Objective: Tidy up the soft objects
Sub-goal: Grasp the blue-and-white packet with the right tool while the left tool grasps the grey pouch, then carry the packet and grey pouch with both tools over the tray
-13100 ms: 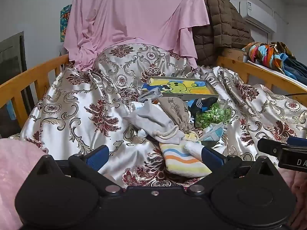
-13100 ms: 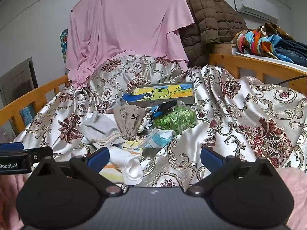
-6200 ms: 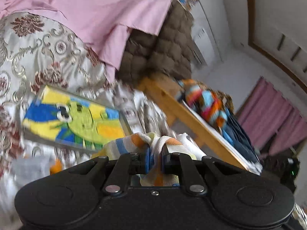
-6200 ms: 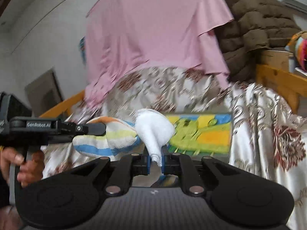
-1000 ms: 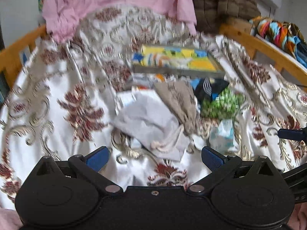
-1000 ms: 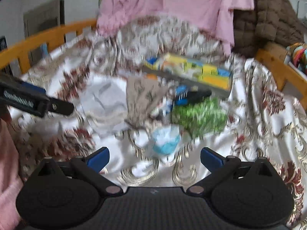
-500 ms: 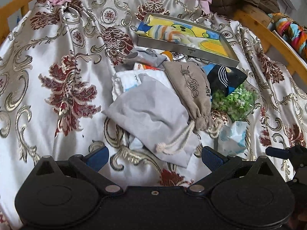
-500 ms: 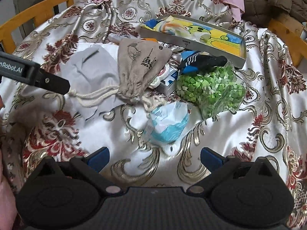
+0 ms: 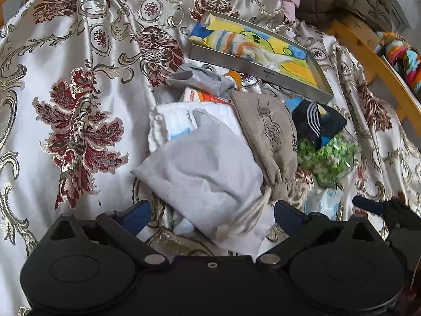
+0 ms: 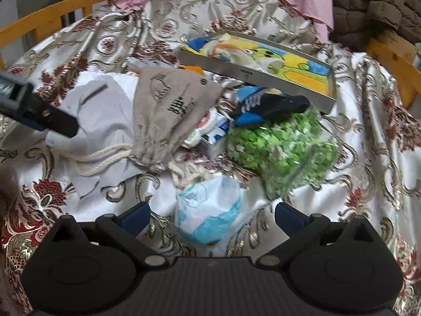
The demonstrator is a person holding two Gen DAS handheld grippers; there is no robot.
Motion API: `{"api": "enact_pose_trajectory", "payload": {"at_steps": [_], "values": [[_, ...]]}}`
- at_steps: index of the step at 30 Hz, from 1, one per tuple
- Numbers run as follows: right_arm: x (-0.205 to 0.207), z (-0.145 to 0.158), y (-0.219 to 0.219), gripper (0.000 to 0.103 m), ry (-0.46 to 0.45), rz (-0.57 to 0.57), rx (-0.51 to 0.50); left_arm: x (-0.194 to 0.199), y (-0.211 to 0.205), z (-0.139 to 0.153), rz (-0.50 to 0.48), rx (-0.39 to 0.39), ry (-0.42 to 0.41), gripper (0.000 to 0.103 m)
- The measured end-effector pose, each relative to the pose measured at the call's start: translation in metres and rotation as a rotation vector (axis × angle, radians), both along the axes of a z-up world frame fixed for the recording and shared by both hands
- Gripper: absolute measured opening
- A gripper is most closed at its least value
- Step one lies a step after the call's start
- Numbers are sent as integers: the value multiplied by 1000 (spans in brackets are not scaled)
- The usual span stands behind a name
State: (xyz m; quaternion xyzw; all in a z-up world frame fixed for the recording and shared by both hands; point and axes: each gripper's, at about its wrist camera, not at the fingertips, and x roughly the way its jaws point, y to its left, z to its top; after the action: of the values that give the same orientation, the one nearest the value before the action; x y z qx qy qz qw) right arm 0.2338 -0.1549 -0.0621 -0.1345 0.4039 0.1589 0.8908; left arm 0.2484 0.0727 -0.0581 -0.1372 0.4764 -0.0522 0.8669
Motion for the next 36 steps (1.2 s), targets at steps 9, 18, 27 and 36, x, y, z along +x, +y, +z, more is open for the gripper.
{"api": "enact_pose_trajectory", "payload": {"at_steps": [9, 18, 27, 36], "values": [[4, -9, 8, 87, 15, 68, 19, 12, 6, -7, 23, -75, 31, 83], [0, -5, 7, 72, -13, 77, 36, 4, 5, 5, 16, -64, -24, 71], [1, -8, 11, 62, -17, 91, 32, 2, -9, 9, -56, 35, -89, 64], [0, -8, 10, 55, -32, 84, 42, -1, -15, 8, -107, 70, -112, 32]]}}
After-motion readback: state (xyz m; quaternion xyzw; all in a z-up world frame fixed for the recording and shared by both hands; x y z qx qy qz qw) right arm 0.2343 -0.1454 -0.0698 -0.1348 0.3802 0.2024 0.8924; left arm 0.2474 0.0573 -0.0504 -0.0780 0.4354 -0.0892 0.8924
